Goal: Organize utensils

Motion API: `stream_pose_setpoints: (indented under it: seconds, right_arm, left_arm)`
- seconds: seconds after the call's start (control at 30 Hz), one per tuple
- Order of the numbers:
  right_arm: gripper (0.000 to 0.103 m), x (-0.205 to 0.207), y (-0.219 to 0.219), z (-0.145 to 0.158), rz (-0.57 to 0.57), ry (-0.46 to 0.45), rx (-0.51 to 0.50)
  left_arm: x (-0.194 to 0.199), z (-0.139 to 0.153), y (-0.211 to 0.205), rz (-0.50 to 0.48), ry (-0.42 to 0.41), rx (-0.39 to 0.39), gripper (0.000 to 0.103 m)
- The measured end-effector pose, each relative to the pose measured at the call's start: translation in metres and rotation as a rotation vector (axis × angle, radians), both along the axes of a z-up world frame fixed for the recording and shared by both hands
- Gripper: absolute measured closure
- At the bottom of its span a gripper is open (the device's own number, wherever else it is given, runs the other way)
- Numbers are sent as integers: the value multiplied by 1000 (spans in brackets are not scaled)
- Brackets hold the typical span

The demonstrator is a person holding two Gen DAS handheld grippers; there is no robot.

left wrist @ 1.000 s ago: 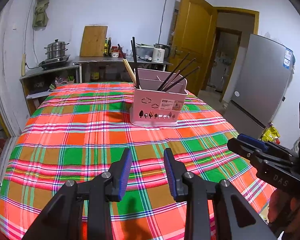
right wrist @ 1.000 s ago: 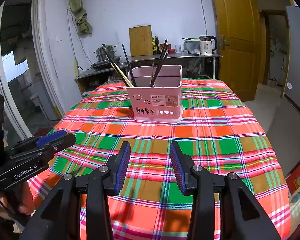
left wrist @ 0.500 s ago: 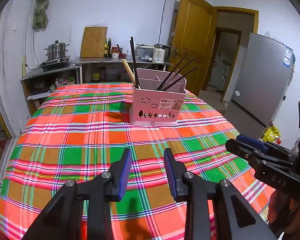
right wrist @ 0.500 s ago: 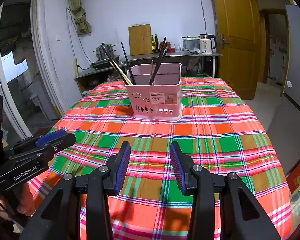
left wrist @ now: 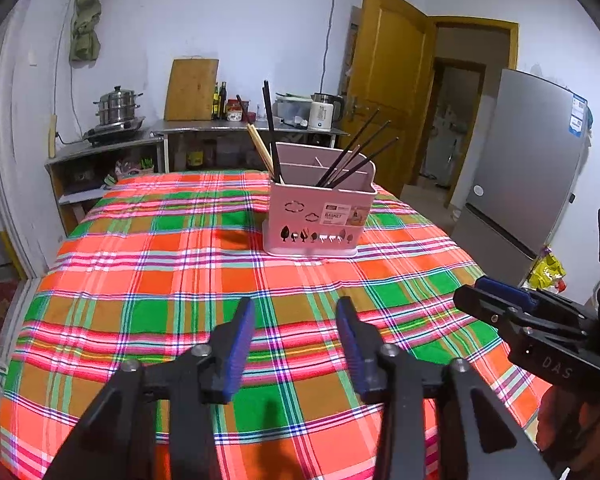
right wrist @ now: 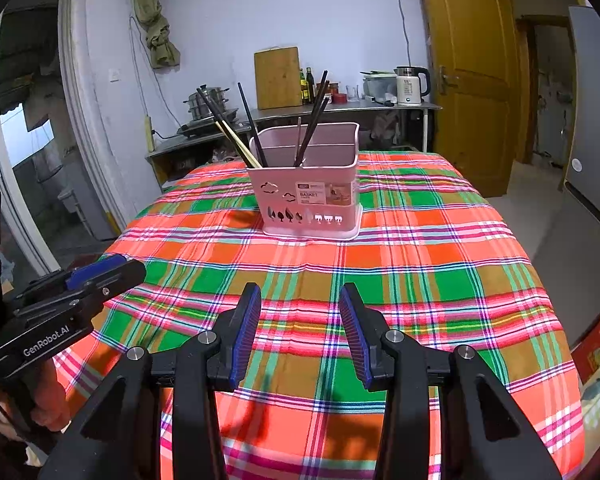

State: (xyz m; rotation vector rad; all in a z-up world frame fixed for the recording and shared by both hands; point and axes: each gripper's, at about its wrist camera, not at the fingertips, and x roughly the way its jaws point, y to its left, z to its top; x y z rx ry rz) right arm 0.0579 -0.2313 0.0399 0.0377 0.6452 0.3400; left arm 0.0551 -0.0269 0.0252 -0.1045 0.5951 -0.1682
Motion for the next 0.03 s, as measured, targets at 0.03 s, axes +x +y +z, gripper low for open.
stream_pose_setpoints:
  seconds: [0.03]
  right_arm:
    - [61, 0, 0, 0, 0, 0, 0]
  left_arm:
    - [0, 0, -1, -1, -1, 1, 59]
